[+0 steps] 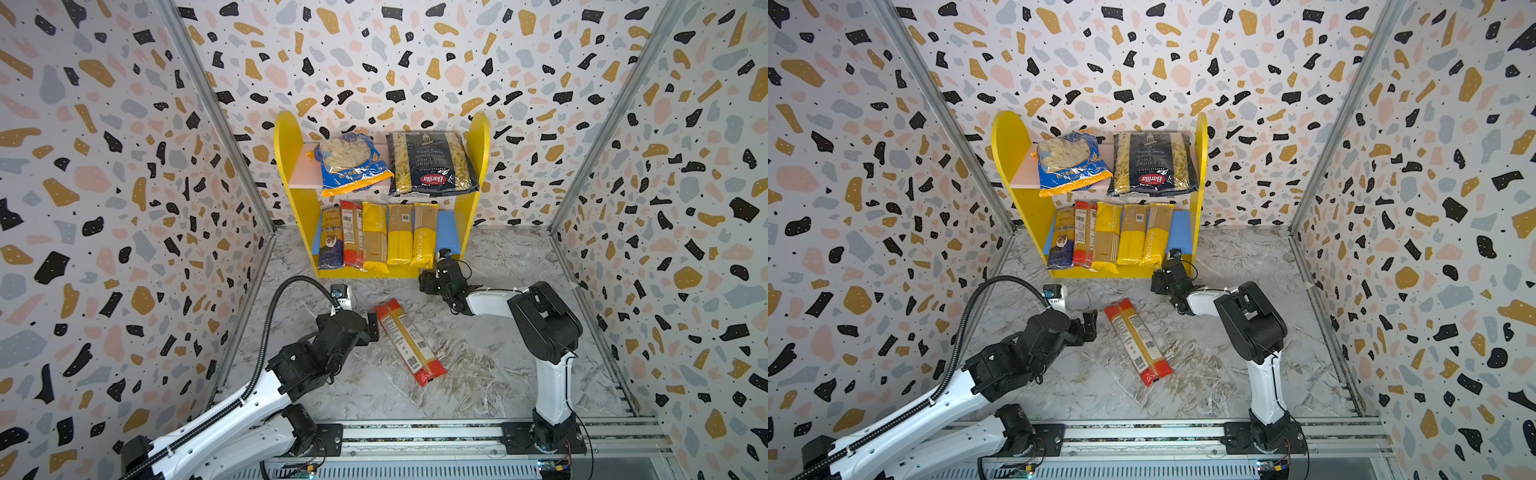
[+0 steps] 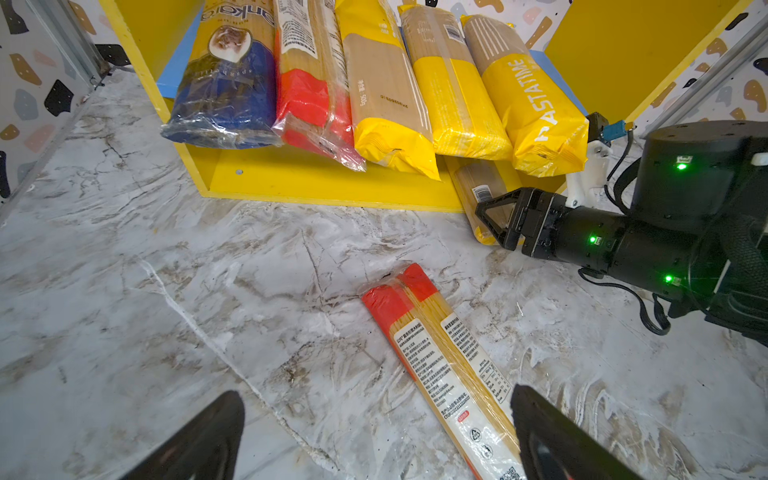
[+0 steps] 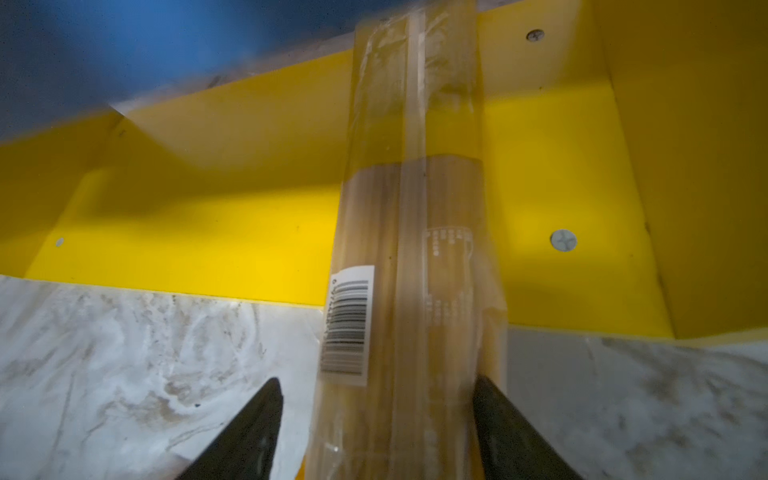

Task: Place and organize the pasta boxes and bags onto the shelf
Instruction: 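Open the right gripper and move it down onto the red-topped spaghetti pack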

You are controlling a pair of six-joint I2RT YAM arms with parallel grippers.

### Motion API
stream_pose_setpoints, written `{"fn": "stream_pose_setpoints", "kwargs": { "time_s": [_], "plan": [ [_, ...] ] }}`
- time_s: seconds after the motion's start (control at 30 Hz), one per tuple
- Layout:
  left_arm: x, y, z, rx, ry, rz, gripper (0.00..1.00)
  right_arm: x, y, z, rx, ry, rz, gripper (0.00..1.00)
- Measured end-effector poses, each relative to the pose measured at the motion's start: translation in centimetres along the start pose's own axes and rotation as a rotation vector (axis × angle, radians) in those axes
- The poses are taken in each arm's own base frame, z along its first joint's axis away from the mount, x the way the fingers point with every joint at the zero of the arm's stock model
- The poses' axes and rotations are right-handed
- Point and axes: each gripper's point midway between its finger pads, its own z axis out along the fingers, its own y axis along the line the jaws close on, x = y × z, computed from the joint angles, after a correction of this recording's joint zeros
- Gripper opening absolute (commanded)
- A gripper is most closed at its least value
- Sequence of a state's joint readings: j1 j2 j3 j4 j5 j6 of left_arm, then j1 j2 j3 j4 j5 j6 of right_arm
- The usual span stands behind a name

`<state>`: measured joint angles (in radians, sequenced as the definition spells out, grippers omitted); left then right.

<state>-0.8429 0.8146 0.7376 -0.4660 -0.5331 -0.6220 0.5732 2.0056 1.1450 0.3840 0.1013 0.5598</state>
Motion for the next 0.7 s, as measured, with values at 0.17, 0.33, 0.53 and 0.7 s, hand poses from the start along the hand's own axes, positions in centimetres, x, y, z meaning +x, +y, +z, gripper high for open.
{"fn": "stream_pose_setpoints", "kwargs": {
  "time_s": [0.17, 0.33, 0.53, 0.7],
  "plan": [
    [-0.4, 0.0, -0.5, 0.015, -0.015, -0.017, 1.00, -1.1, 0.4, -2.0, -0.029, -0.028, 0.009, 0.78],
    [-0.7, -0.1, -1.0, 0.037, -0.027, -0.041, 1.00, -1.9, 0.9, -4.7, -0.059, -0.048, 0.018, 0.81],
    [-0.7, 0.1, -1.7, 0.062, -0.039, -0.066, 1.00, 0.2, 1.5, -8.4, -0.085, -0.019, 0.002, 0.81],
    [-0.4, 0.6, -2.3, 0.072, -0.037, -0.085, 1.00, 4.5, 3.0, -12.0, -0.129, 0.068, -0.061, 0.85]
  ]
}}
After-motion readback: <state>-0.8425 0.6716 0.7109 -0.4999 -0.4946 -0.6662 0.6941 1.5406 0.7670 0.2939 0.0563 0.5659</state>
